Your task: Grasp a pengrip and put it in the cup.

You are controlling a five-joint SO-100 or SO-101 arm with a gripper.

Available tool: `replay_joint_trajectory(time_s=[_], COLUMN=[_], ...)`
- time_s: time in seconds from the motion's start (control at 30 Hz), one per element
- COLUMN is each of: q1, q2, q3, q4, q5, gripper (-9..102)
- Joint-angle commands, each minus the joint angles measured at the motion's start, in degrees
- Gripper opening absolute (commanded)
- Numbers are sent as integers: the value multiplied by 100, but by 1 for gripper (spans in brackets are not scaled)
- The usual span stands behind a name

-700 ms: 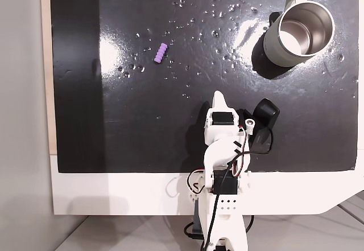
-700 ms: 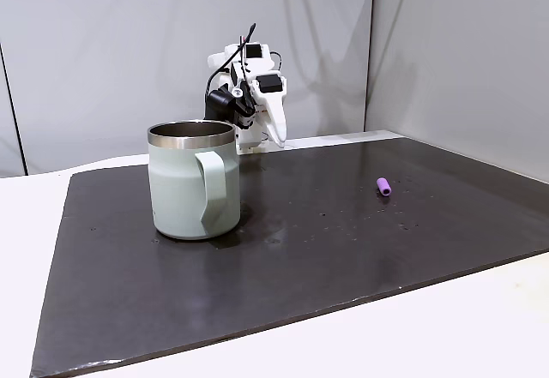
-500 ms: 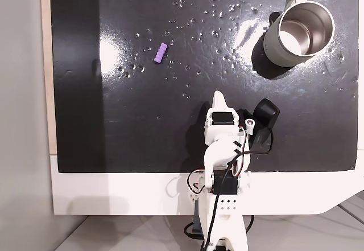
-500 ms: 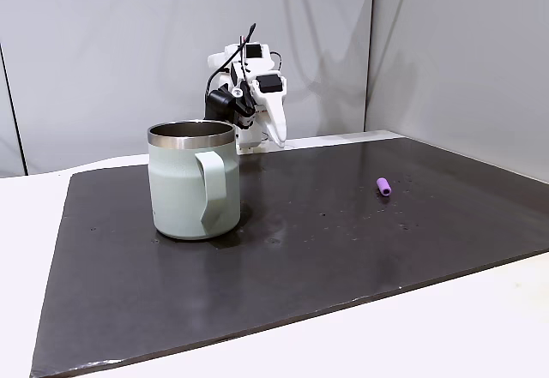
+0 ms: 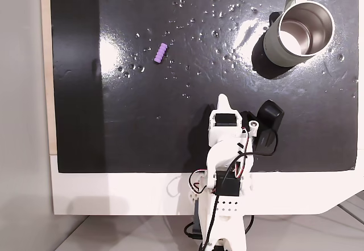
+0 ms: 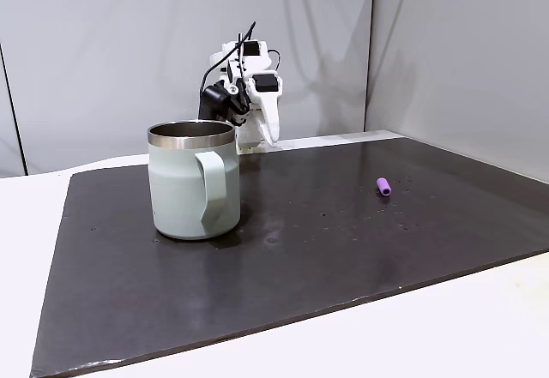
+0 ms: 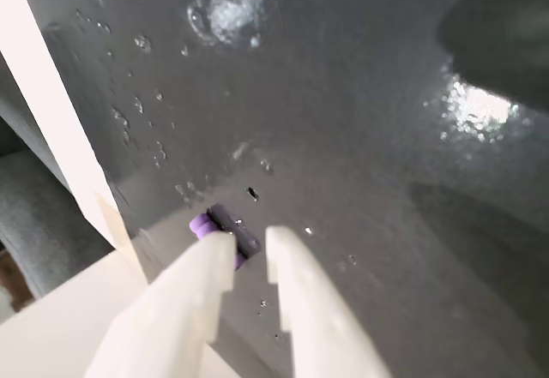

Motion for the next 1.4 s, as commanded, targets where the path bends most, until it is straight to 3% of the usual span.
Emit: replay_joint_trajectory(time_s=[0.0, 0.2, 0.47, 0.7, 1.0, 1.3, 1.37], q1=[-53, -571, -782, -1011, -1283, -1503, -1573], q2=[53, -958, -3164, -5344, -7664, -10670, -10890], q3=[-932, -2610, -4711, -6970, -9861, -14036, -14309], q4=[343, 923, 1151, 1828, 3252, 5388, 5388], q5=[-404, -967, -1573, -1784, -2136, -2303, -2470], gripper=[0, 0, 0, 0, 0, 0, 0])
